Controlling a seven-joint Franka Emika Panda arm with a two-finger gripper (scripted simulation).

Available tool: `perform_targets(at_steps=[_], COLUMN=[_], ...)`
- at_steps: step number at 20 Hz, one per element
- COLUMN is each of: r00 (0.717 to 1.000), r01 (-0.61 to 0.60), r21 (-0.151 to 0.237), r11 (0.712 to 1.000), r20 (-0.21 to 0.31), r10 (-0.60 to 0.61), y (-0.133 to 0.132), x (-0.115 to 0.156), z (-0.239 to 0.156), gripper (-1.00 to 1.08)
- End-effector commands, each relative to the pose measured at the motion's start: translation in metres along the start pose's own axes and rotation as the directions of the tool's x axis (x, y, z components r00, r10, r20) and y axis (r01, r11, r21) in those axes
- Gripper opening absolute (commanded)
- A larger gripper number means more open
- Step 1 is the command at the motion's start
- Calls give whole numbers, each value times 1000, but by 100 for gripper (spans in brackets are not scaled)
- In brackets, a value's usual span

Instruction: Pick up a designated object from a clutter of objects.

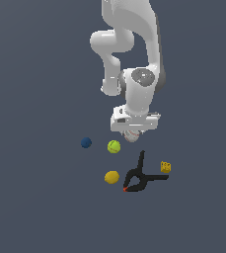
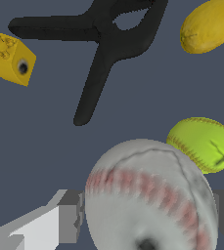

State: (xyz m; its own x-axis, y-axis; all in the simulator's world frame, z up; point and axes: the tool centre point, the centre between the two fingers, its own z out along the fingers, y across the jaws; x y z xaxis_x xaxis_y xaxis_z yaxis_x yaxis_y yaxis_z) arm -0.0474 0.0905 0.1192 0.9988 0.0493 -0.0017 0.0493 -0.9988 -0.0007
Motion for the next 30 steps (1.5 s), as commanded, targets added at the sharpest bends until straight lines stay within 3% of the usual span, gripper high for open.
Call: perform_targets(at_steps=[1,19,30], r00=[1000,1000,1000], r01=[0,0,-1], r21=[1,1,0], r11=[1000,1000,1000], r20=[-2,-2,-2], r10=[0,0,1], y=[3,23,33], x=[8,71,105], z=[-22,-189,-271], gripper=[-100,-100,-100])
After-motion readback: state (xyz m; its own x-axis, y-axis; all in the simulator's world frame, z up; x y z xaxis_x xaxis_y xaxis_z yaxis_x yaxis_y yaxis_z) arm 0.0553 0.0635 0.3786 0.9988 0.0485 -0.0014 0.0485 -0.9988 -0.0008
